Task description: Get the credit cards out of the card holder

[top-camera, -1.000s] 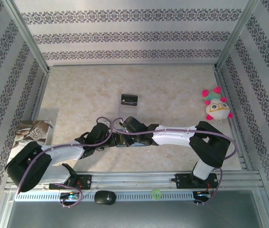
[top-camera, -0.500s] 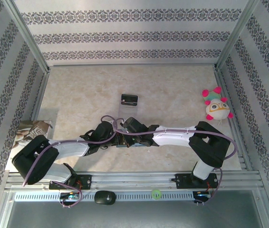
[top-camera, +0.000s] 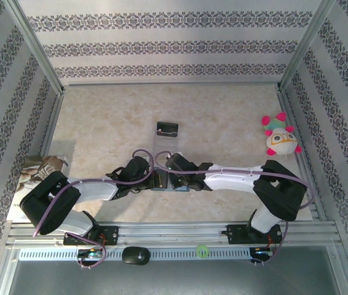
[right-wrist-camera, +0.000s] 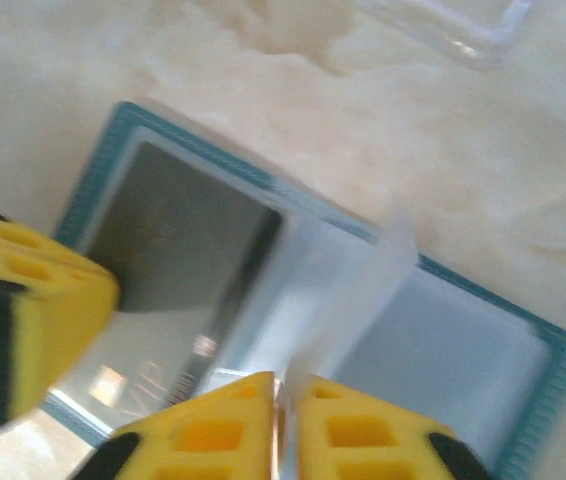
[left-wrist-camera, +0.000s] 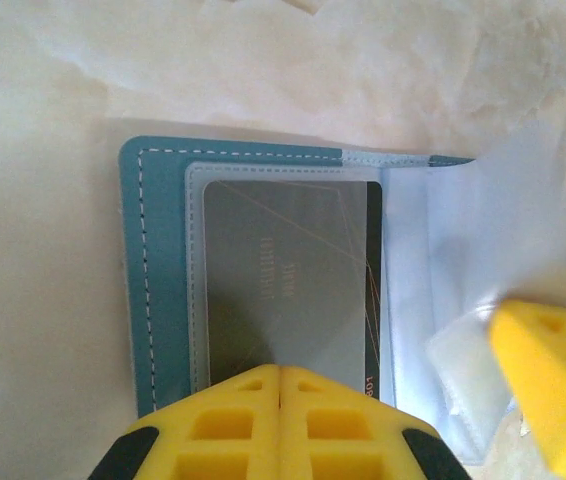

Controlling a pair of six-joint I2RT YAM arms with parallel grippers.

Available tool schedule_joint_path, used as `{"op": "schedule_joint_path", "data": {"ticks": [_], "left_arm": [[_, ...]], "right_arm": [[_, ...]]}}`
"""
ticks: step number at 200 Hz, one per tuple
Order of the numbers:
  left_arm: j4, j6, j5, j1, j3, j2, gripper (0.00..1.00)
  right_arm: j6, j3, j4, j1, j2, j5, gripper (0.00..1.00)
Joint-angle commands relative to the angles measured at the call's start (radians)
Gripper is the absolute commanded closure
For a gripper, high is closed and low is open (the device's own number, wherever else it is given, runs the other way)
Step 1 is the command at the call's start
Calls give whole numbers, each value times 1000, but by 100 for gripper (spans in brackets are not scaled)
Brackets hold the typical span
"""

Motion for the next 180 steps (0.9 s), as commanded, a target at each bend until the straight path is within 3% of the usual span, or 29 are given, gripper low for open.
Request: {"op": "schedule_joint_path", "data": {"ticks": [1, 21, 39, 76, 117, 180], "left_arm": [[-79, 18, 4, -14, -13, 17, 100], [-74, 23, 7, -13, -10, 8, 100], [-63, 21, 13, -14, -12, 5, 100], [-47, 15, 23, -13, -13, 9, 100], [-39, 14, 26, -13, -13, 13, 100], [-39, 18, 27, -13, -6, 19, 100]], "right_arm": [[96, -58, -131, -8, -88, 161, 75], [84, -91, -158, -8, -198, 178, 68], [-18, -71, -89, -11, -256, 42, 68], [-79, 122, -129, -28, -63, -233, 77], [-10, 71, -115, -66, 36, -249, 84], [49, -67, -185, -150, -74, -138, 89]]}}
